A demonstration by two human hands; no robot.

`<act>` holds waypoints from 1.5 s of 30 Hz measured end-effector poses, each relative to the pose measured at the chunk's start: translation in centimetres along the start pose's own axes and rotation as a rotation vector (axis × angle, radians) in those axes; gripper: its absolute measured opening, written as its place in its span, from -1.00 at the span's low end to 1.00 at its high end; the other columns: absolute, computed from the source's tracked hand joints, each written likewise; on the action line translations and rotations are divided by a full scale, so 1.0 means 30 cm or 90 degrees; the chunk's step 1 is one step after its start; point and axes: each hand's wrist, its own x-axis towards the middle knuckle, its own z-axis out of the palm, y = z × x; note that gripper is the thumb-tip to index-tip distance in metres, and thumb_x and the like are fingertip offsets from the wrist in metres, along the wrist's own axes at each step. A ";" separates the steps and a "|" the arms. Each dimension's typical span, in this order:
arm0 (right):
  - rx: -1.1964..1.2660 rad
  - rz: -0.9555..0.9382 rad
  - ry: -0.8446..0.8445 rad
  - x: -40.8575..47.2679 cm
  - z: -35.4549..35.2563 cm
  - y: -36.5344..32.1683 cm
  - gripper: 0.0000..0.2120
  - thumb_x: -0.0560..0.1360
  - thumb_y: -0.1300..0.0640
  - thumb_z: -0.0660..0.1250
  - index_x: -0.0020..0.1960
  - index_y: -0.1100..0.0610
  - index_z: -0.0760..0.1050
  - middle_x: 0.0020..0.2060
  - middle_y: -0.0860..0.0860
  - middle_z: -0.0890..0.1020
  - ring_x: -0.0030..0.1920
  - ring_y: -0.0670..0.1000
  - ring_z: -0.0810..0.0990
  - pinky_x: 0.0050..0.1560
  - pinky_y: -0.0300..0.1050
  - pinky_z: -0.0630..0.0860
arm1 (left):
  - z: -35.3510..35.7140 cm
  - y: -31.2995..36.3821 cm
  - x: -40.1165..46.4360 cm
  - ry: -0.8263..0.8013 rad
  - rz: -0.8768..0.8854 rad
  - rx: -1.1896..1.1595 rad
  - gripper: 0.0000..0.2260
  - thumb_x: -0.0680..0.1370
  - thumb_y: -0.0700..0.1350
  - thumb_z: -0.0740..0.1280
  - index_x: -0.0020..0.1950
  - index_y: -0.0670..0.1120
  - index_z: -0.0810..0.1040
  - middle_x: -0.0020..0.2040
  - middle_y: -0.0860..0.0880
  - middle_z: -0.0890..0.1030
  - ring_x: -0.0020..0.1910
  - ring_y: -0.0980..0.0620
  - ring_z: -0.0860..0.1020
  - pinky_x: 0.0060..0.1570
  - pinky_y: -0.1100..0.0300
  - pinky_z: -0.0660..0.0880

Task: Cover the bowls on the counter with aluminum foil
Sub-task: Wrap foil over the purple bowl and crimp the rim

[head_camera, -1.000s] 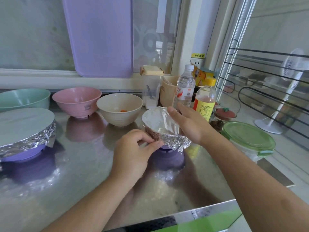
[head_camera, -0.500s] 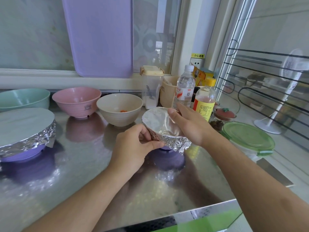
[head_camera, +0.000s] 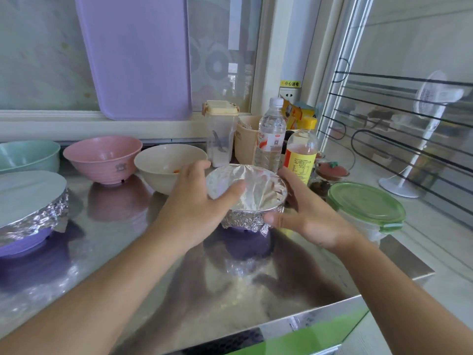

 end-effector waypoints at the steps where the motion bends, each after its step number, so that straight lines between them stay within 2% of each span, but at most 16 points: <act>1: -0.008 -0.005 -0.002 -0.010 0.005 0.005 -0.22 0.44 0.26 0.61 0.40 -0.26 0.27 0.09 -0.63 0.54 0.19 -0.54 0.49 0.16 -0.57 0.40 | 0.008 0.016 0.018 -0.053 0.000 0.026 -0.11 0.37 0.53 0.36 0.52 0.02 0.30 0.33 0.18 0.33 0.33 0.13 0.43 0.27 0.17 0.36; 5: -0.087 -0.035 0.039 -0.010 0.019 0.036 -0.19 0.39 0.23 0.67 0.24 -0.40 0.25 0.05 -0.76 0.43 0.20 -0.60 0.41 0.15 -0.64 0.31 | 0.052 0.034 0.064 -0.136 0.041 0.120 -0.10 0.16 0.56 0.50 0.22 0.01 0.33 0.14 0.15 0.40 0.15 0.11 0.42 -0.04 0.23 0.40; 9: -0.101 -0.051 0.080 -0.014 0.031 0.045 -0.22 0.35 0.12 0.70 0.18 -0.45 0.26 0.01 -0.78 0.41 0.14 -0.64 0.41 0.09 -0.67 0.29 | 0.063 0.030 0.074 -0.138 0.084 0.163 0.02 0.02 0.58 0.52 0.28 0.03 0.33 0.22 0.12 0.40 0.26 0.08 0.41 0.14 0.11 0.47; 12: -0.110 -0.060 0.094 -0.009 0.037 0.047 -0.19 0.33 0.08 0.71 0.21 -0.47 0.25 0.04 -0.78 0.40 0.15 -0.65 0.38 0.09 -0.68 0.27 | 0.072 0.019 0.077 -0.142 0.089 0.184 0.06 0.05 0.53 0.55 0.34 -0.02 0.31 0.23 0.07 0.37 0.26 0.04 0.38 0.12 0.12 0.43; 15: -0.107 -0.039 0.094 0.001 0.052 0.074 0.01 0.34 0.09 0.70 0.44 -0.47 0.10 0.17 -0.72 0.40 0.24 -0.62 0.35 0.13 -0.67 0.27 | 0.085 0.008 0.076 -0.122 0.097 0.183 0.07 0.09 0.46 0.58 0.39 -0.06 0.30 0.25 0.04 0.38 0.28 -0.01 0.40 0.20 0.05 0.47; 17: -0.070 -0.019 0.076 0.001 0.070 0.088 0.25 0.37 0.08 0.68 0.69 -0.21 -0.17 0.43 -0.47 0.40 0.42 -0.42 0.36 0.27 -0.51 0.39 | 0.099 -0.012 0.080 -0.098 0.093 0.159 0.06 0.09 0.46 0.58 0.42 -0.02 0.31 0.25 0.04 0.39 0.27 -0.03 0.42 0.23 -0.02 0.50; 18: -0.048 -0.003 0.067 0.001 0.081 0.091 0.33 0.38 0.08 0.66 0.69 -0.13 -0.34 0.50 -0.37 0.38 0.47 -0.33 0.36 0.34 -0.36 0.46 | 0.105 -0.024 0.080 -0.091 0.085 0.138 0.06 0.08 0.48 0.57 0.43 0.03 0.33 0.24 0.06 0.40 0.27 0.00 0.44 0.23 -0.01 0.51; 20: -0.022 0.005 0.066 0.004 0.098 0.097 0.37 0.37 0.08 0.63 0.65 -0.11 -0.46 0.52 -0.28 0.39 0.49 -0.22 0.40 0.41 -0.09 0.52 | 0.118 -0.046 0.080 -0.079 0.093 0.079 0.05 0.04 0.55 0.56 0.42 0.14 0.38 0.27 0.13 0.47 0.30 0.10 0.48 0.26 0.02 0.53; 22: -0.005 0.005 0.083 0.007 0.115 0.098 0.32 0.34 0.12 0.61 0.67 -0.03 -0.37 0.47 -0.22 0.46 0.44 -0.15 0.49 0.39 -0.03 0.54 | 0.127 -0.058 0.070 -0.064 0.101 0.002 0.00 0.05 0.46 0.64 0.38 0.17 0.36 0.31 0.17 0.51 0.35 0.16 0.49 0.30 0.08 0.51; 25: 0.042 -0.005 0.100 0.014 0.146 0.111 0.07 0.36 0.38 0.50 0.63 0.04 -0.09 0.35 -0.11 0.52 0.33 -0.19 0.56 0.19 -0.27 0.55 | 0.128 -0.044 0.037 -0.024 0.089 -0.067 0.02 0.04 0.27 0.74 0.34 0.12 0.26 0.36 0.19 0.47 0.35 0.29 0.45 0.30 0.24 0.44; 28: 0.046 -0.011 0.136 0.023 0.178 0.119 -0.03 0.37 0.48 0.41 0.58 -0.01 0.02 0.34 -0.14 0.51 0.32 -0.27 0.53 0.22 -0.36 0.50 | 0.138 -0.048 0.032 -0.011 0.087 -0.079 0.10 0.00 0.34 0.72 0.39 0.04 0.29 0.38 0.16 0.48 0.38 0.19 0.48 0.37 0.05 0.49; 32: 0.008 -0.007 0.176 0.037 0.213 0.121 -0.15 0.34 0.37 0.41 0.47 -0.05 0.09 0.35 -0.17 0.48 0.37 -0.23 0.47 0.21 -0.51 0.40 | 0.144 -0.049 0.034 -0.008 0.086 -0.066 0.09 0.00 0.40 0.68 0.39 0.05 0.30 0.36 0.14 0.49 0.36 0.13 0.50 0.32 0.00 0.53; 37: -0.064 0.008 0.172 0.041 0.208 0.132 -0.14 0.24 0.20 0.42 0.47 0.00 0.16 0.37 -0.06 0.41 0.41 -0.11 0.43 0.36 -0.25 0.43 | 0.136 -0.070 0.034 -0.018 0.085 -0.061 0.19 0.00 0.42 0.67 0.48 0.05 0.24 0.45 0.14 0.42 0.43 0.15 0.44 0.40 -0.01 0.48; 40: -0.118 0.030 0.134 0.026 0.144 0.120 -0.10 0.22 0.18 0.51 0.48 0.01 0.21 0.37 -0.06 0.39 0.43 -0.07 0.42 0.35 -0.27 0.43 | 0.129 -0.079 0.022 -0.034 0.079 -0.078 0.28 0.01 0.40 0.69 0.59 0.14 0.12 0.51 0.14 0.34 0.44 0.19 0.40 0.44 0.07 0.41; 43: -0.107 0.057 0.096 -0.008 0.059 0.076 0.01 0.17 0.09 0.59 0.51 0.00 0.18 0.38 -0.08 0.44 0.38 -0.05 0.46 0.25 -0.19 0.48 | 0.131 -0.096 0.020 -0.038 0.078 -0.090 0.23 0.01 0.41 0.70 0.54 0.13 0.19 0.46 0.13 0.41 0.44 0.16 0.43 0.43 0.02 0.45; 45: -0.070 0.055 0.079 -0.021 0.020 0.041 0.02 0.19 0.10 0.67 0.48 -0.09 0.15 0.35 -0.23 0.42 0.39 -0.17 0.44 0.23 -0.30 0.48 | 0.130 -0.101 0.016 -0.043 0.064 -0.122 0.16 0.01 0.39 0.71 0.48 0.20 0.22 0.45 0.16 0.43 0.44 0.17 0.44 0.43 0.01 0.45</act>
